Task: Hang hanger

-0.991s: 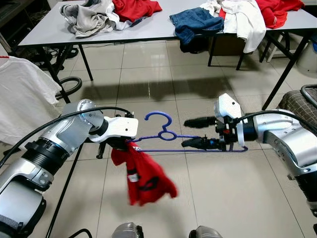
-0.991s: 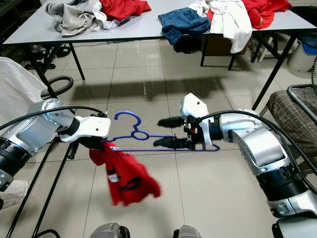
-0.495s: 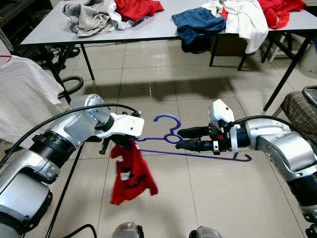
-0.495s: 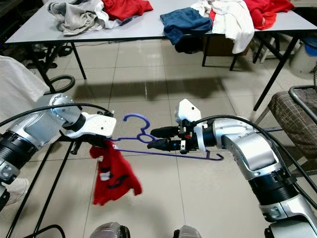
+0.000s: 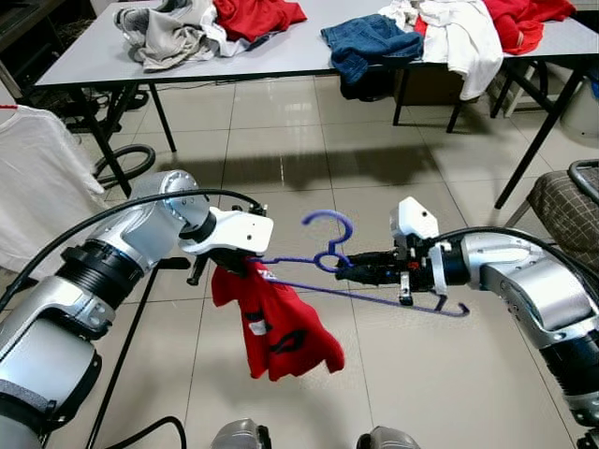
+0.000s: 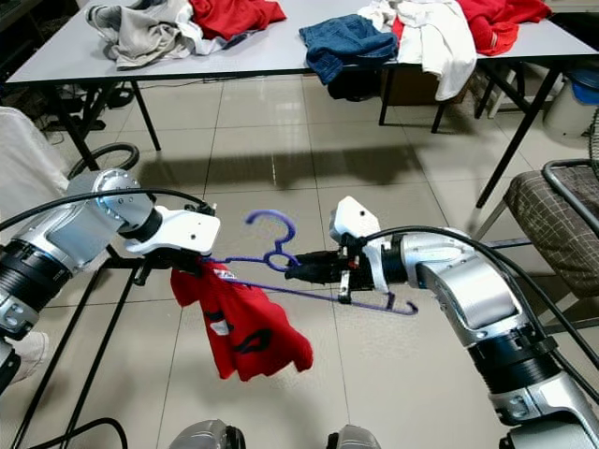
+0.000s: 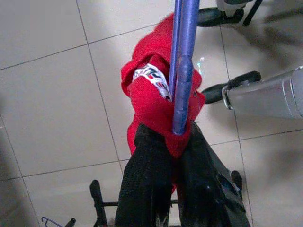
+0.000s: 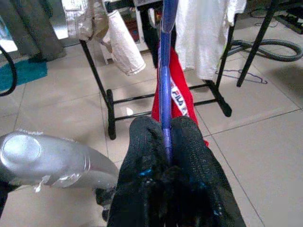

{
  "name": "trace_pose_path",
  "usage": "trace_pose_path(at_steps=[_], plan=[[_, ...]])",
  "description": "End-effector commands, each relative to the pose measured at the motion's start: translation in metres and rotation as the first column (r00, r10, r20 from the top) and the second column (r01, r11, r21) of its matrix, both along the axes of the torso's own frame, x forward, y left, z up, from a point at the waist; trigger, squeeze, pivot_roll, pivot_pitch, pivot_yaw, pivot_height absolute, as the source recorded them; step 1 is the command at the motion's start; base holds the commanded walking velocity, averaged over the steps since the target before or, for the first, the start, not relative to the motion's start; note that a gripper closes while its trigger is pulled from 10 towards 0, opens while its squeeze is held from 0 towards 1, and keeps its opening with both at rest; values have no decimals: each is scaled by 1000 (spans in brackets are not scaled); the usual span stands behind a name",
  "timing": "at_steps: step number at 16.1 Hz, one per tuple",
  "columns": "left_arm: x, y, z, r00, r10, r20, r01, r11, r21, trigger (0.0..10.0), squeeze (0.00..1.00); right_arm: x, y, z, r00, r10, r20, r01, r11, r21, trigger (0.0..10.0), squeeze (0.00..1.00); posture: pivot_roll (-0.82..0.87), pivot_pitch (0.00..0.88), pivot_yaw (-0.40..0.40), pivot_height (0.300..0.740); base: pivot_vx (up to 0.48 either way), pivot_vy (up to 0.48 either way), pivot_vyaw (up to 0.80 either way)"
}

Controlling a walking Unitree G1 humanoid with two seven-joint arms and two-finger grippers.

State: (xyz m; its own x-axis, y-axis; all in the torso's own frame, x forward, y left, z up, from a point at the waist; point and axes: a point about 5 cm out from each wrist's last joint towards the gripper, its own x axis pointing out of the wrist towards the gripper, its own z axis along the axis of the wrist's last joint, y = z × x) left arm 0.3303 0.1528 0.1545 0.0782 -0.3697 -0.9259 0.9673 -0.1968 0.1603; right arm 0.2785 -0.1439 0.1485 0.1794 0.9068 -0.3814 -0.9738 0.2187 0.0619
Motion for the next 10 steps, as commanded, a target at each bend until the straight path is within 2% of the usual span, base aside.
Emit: trace_pose_path(at_steps=[1,2,3,4,6,7,10], plan=[[5,-7,17,999,-24,48,26,999,-42,0,0,1,1,-1,1000,-11,2,11,1000,9,0,0,-118,0,63,740,0,0,0],[5,-11,19,999,-24,46,29,995,-98,0,0,2,0,-1,999,-41,14,41,999,24,0,0,-119,0,65,740,0,0,0],[5,-12,19,999,-22,43,27,993,-116,0,0,2,-1,-1,999,-49,17,48,998,26,0,0,-119,0,65,740,0,0,0],[4,-16,21,998,-39,39,46,976,-211,0,0,3,-2,-1,996,-81,29,80,996,47,0,0,-119,0,66,740,0,0,0],[-1,-22,26,994,-103,33,108,935,-337,0,0,3,-3,-1,993,-105,46,102,993,55,0,0,-120,0,67,740,0,0,0],[-2,-27,31,993,-113,34,117,899,-422,0,0,2,-3,-1,992,-115,57,111,992,67,0,0,-121,0,69,740,0,0,0],[-6,-30,36,990,-139,15,127,848,-515,0,0,-1,-1,5,989,-122,81,113,988,110,0,0,-124,0,71,740,0,0,0]])
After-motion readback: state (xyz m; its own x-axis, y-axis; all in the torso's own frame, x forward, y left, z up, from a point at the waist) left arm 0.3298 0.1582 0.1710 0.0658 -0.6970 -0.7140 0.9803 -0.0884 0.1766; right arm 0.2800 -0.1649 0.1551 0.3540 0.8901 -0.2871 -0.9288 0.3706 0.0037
